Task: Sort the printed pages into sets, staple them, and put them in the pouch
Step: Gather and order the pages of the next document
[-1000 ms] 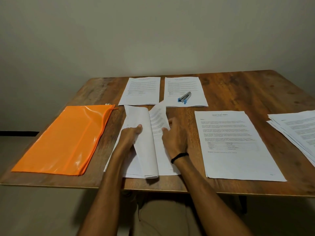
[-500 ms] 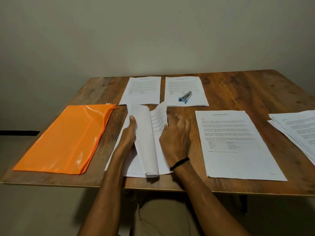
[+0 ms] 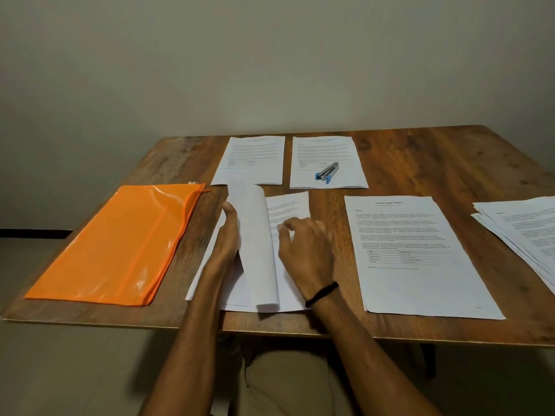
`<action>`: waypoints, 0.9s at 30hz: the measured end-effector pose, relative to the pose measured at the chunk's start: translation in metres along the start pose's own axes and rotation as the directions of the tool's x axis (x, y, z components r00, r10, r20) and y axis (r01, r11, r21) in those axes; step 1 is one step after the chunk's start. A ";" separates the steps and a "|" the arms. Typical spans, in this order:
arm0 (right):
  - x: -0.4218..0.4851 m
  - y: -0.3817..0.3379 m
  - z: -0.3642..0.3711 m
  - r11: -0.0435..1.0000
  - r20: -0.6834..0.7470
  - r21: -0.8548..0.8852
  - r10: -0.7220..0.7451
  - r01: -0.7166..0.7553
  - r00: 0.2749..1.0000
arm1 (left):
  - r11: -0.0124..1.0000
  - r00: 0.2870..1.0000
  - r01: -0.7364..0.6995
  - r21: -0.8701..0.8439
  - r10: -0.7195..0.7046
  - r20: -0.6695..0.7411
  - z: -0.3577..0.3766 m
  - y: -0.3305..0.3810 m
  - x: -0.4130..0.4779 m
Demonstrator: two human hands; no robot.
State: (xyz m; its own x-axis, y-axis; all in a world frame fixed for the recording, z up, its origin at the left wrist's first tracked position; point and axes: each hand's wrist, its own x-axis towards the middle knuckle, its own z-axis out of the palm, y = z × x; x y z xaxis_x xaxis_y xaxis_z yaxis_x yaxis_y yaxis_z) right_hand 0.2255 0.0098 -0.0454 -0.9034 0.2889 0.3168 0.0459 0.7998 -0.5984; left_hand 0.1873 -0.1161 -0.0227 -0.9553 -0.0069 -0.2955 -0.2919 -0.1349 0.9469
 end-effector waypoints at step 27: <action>0.001 -0.016 -0.002 0.876 0.094 0.415 0.228 -0.246 0.969 | 0.975 0.991 -0.098 0.201 0.077 0.113 -0.015 -0.013 0.021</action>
State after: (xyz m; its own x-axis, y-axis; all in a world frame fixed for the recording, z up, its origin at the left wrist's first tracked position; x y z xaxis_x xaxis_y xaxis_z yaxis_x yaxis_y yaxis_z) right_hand 0.2246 -0.0019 -0.0339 -0.9050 0.4131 0.1017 0.0856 0.4111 -0.9076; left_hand 0.1714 -0.1291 -0.0430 -0.9740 0.0949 -0.2058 -0.1999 0.0680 0.9775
